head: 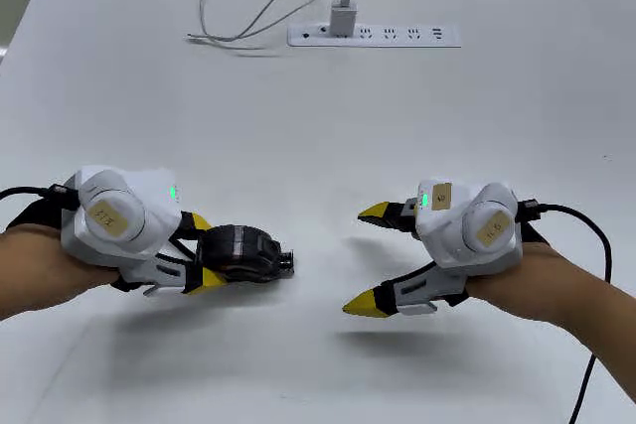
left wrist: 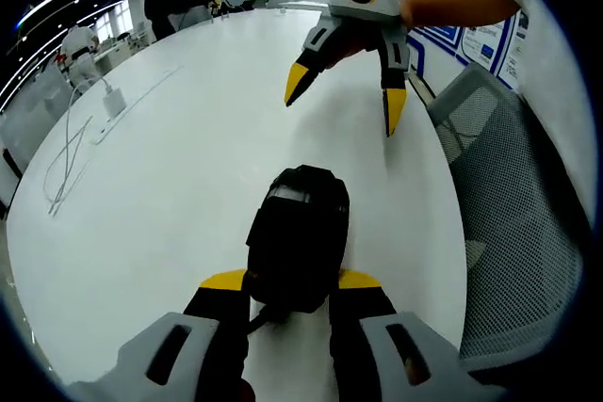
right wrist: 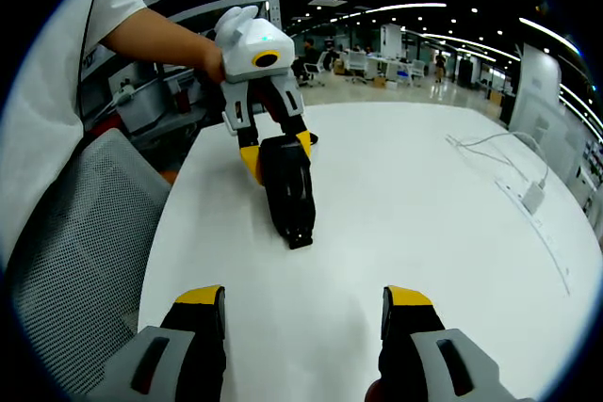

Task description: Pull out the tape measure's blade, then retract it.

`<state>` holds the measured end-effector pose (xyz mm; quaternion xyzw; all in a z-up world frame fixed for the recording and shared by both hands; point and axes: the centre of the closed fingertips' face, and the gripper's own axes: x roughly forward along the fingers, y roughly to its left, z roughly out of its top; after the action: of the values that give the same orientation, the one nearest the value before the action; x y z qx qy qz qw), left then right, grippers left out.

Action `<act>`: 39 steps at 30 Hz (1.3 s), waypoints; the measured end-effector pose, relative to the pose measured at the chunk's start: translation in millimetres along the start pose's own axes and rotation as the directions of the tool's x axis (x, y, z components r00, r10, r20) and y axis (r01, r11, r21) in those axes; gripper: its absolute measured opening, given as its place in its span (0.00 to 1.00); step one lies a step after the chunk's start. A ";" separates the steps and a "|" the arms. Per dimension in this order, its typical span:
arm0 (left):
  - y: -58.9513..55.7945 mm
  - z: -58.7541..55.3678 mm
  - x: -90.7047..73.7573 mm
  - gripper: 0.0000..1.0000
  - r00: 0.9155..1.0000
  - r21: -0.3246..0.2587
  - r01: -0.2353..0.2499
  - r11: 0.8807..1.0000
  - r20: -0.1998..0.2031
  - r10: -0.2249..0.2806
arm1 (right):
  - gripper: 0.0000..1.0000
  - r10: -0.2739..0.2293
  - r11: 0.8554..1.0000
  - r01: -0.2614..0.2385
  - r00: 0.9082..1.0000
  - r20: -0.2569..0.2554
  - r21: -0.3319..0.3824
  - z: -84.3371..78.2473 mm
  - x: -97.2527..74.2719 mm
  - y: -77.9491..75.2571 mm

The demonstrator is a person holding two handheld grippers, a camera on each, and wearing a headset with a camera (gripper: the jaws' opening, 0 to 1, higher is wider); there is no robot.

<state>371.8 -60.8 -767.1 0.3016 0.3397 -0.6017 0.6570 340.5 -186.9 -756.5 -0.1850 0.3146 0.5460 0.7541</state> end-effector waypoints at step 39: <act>1.6 -1.1 0.8 0.26 1.000 0.016 -0.001 1.000 -0.015 0.002 | 0.30 0.076 0.992 -0.071 0.996 0.048 -0.100 24.3 59.5 1.2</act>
<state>373.3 -60.3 -768.4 0.3117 0.3394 -0.6017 0.6524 358.3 -129.3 -778.9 -0.1962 0.2745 0.5926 0.7314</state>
